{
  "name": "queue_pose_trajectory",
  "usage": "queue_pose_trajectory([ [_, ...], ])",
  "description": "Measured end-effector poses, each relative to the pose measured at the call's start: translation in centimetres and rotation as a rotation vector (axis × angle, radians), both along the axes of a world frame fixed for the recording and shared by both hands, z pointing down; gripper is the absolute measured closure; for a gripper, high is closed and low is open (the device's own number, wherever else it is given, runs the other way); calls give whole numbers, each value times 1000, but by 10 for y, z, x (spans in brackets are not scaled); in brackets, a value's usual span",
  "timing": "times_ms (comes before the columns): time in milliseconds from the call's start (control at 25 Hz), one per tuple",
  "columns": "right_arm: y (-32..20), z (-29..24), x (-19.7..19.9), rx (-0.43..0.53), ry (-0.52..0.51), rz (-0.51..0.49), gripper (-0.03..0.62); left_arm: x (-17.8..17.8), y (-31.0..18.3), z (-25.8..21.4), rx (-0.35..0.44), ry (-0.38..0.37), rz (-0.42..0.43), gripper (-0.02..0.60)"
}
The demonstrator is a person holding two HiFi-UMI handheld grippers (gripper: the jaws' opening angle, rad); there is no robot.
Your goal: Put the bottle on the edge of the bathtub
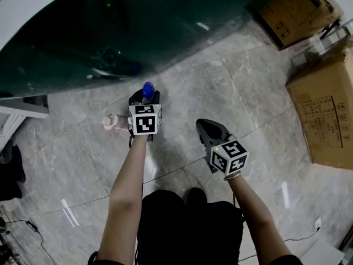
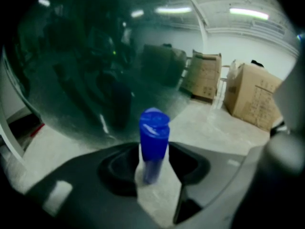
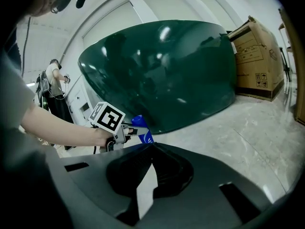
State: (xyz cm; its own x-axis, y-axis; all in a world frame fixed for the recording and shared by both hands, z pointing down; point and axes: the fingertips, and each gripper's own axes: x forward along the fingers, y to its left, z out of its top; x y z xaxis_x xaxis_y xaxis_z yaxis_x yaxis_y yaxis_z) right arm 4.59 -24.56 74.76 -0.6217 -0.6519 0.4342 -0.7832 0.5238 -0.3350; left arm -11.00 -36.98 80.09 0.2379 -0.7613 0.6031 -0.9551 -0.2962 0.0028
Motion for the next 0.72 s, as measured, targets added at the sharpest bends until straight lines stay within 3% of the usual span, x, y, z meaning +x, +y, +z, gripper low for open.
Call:
queue_pose_trajectory([
  [200,0,-7,-3,14,11,-2,592,-5,8,-11,5,25,-29,385],
  [720,-3,-38,-13,73,45,-11,592,-13,48,-65,79,102,-9,482],
])
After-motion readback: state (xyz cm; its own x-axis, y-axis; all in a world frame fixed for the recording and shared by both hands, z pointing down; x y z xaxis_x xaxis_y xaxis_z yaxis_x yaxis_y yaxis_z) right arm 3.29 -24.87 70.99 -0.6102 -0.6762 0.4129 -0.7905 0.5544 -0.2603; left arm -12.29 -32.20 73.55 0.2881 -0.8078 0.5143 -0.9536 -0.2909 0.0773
